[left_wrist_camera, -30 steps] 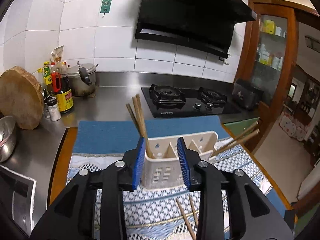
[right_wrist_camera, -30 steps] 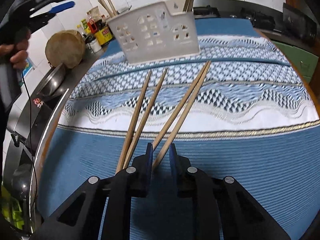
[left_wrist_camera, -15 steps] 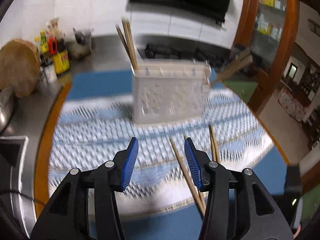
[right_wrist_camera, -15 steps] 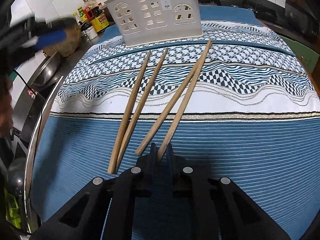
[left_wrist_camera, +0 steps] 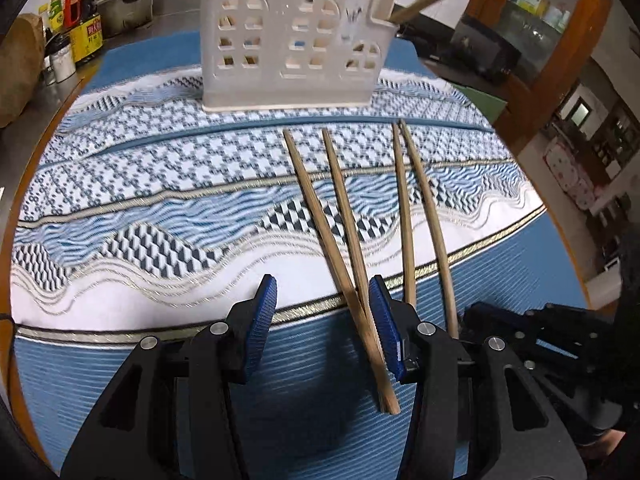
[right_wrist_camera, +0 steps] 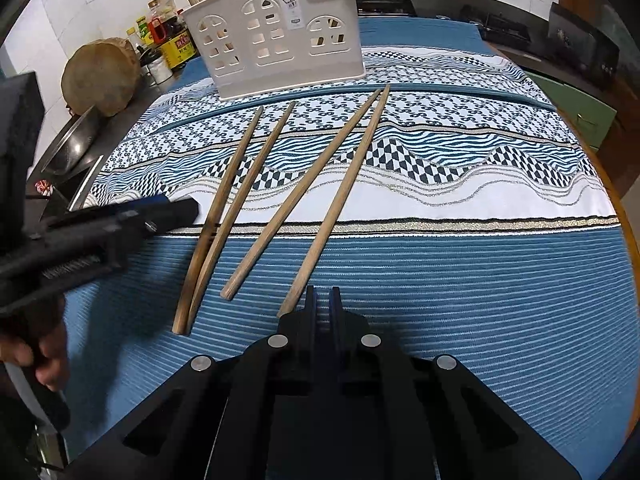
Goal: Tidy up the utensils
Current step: 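Move both open grippers back down to the loose chopsticks on the cloth, then grasp a wooden chopstick with the left gripper while the right gripper grasps another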
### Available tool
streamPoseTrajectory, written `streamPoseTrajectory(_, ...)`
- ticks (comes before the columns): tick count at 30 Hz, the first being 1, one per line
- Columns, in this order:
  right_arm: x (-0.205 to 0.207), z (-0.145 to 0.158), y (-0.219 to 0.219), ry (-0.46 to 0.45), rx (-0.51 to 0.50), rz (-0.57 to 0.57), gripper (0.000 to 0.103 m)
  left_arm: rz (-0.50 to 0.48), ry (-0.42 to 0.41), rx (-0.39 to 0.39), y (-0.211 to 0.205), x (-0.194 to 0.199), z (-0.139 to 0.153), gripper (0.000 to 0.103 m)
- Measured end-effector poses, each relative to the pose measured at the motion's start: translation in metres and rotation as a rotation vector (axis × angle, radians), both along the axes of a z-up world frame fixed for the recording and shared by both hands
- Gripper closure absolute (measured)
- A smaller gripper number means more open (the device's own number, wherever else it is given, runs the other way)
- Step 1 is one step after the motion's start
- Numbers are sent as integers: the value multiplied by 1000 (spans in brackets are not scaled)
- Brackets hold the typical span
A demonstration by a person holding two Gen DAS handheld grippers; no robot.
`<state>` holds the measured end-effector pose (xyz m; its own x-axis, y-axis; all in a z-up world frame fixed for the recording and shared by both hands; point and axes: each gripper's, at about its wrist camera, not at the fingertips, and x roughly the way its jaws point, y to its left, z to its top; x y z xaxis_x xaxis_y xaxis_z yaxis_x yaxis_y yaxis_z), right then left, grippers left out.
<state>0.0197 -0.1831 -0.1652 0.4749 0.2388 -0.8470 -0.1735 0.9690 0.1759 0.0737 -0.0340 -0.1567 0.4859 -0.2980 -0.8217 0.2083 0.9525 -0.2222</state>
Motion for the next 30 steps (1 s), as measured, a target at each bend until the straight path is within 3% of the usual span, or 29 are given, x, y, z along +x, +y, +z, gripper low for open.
streamPoseTrajectory(7, -1, 3, 5, -6, 7, 6, 95, 23, 16, 12, -6, 2, -12, 56)
streamPoseTrajectory(15, 1, 3, 8, -14, 9, 11, 95, 19, -6, 104, -11, 4, -13, 56)
streamPoseTrajectory(24, 2, 4, 10, -17, 31, 17, 95, 88, -17, 147, 10, 1, -7, 56)
streamPoseTrajectory(30, 5, 6, 13, -26, 45, 16, 95, 101, -4, 85, 16, -5, -6, 57)
